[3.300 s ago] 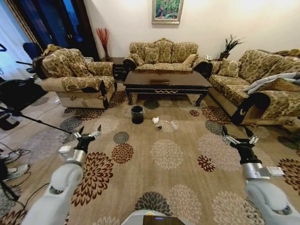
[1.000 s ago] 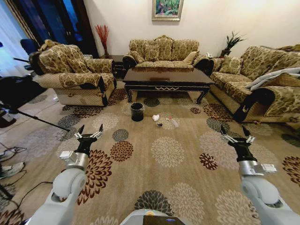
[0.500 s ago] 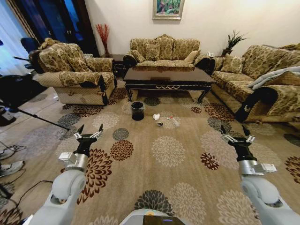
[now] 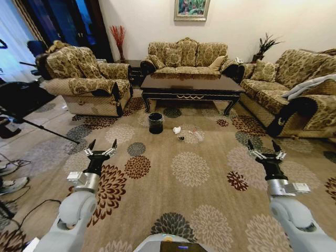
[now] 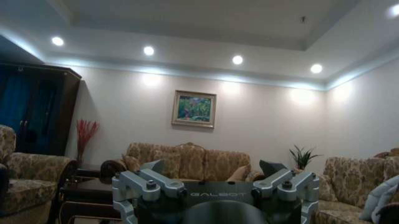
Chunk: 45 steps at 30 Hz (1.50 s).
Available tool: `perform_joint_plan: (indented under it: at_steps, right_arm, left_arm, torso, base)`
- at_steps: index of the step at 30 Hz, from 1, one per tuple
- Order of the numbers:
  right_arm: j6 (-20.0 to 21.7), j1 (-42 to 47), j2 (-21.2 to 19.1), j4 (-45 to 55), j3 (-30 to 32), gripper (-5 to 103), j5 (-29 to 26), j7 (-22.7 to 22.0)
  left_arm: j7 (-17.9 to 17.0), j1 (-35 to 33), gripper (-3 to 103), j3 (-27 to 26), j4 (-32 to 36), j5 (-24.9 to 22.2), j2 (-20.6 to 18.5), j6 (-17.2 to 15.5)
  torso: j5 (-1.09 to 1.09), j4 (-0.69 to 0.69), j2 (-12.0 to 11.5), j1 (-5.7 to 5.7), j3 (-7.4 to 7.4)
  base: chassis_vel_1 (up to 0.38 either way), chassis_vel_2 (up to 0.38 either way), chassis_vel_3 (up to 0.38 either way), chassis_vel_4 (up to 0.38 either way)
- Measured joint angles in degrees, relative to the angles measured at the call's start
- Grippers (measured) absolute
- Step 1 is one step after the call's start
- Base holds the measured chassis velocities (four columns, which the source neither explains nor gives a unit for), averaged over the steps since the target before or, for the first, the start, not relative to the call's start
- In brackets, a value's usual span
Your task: Move to the front of the table and pick up the trash from the floor, then place it into the trash bin.
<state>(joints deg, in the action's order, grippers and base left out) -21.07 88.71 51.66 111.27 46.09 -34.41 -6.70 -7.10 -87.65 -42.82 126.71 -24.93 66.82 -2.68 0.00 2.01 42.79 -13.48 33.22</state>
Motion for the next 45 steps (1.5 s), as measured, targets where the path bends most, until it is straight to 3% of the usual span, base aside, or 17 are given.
perform_joint_plan:
  at_steps: [17, 45]
  right_arm:
    - [0.1, 0.1, 0.2, 0.1, 0.6, 100, -0.3, -0.5]
    - [-0.1, -0.6, 0.1, -0.6, 0.0, 100, -0.7, -0.5]
  left_arm:
    - [0.6, -0.2, 100, -0.4, 0.0, 1.9, -0.1, 1.4]
    - [1.9, 0.2, 100, -1.0, -0.4, 1.1, -0.9, 1.8]
  torso:
    - [0.0, 0.0, -4.5, 1.86, -2.63]
    - [0.0, 0.0, -10.8, 4.5, -6.32]
  base:
    - [0.0, 0.0, 0.0, 0.0]
    - [0.0, 0.0, 0.0, 0.0]
